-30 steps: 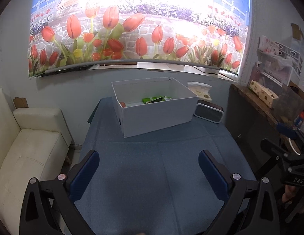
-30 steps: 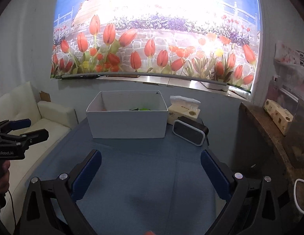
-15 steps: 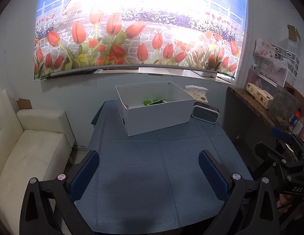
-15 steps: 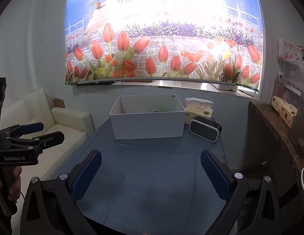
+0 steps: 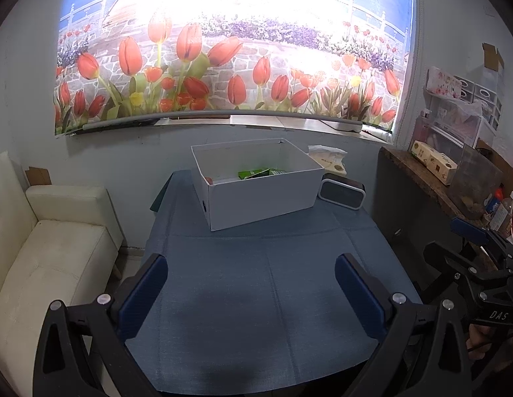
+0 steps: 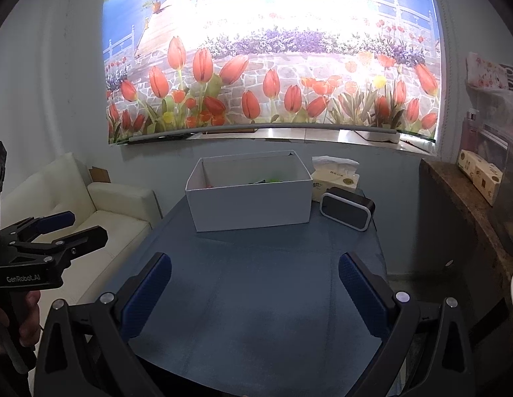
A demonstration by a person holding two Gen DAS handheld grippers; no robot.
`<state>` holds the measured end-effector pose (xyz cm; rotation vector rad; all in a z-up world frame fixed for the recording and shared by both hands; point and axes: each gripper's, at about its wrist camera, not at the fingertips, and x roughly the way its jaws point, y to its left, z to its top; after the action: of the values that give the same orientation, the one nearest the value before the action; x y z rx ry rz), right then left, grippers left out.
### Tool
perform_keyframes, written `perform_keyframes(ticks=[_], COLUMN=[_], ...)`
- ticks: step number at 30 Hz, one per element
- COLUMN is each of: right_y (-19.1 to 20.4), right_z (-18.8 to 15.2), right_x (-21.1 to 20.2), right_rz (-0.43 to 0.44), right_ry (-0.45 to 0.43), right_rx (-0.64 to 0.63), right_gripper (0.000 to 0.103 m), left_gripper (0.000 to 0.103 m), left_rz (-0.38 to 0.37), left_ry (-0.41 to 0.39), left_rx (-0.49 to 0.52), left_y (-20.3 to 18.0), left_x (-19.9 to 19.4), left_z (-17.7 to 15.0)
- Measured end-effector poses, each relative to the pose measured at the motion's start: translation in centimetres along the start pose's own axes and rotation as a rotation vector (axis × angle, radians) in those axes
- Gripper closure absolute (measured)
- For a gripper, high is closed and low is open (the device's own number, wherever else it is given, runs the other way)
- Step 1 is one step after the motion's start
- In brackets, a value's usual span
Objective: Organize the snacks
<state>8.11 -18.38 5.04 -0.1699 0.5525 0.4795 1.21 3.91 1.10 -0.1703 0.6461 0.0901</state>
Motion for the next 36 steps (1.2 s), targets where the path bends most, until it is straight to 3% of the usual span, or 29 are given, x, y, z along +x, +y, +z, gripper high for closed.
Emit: perform_keyframes(ticks=[36], right_y=[-0.1], right_z=[0.6], right_x=[-0.3], right_rz=[0.022], right_ry=[0.028], right_rx=[0.015], right_gripper=[0.000], left_gripper=[0.000], left_rz=[-0.043], left_ry=[0.022], left_rx=[0.037], left_y=[-0.6], left_x=[-0.8], left_z=[-0.2])
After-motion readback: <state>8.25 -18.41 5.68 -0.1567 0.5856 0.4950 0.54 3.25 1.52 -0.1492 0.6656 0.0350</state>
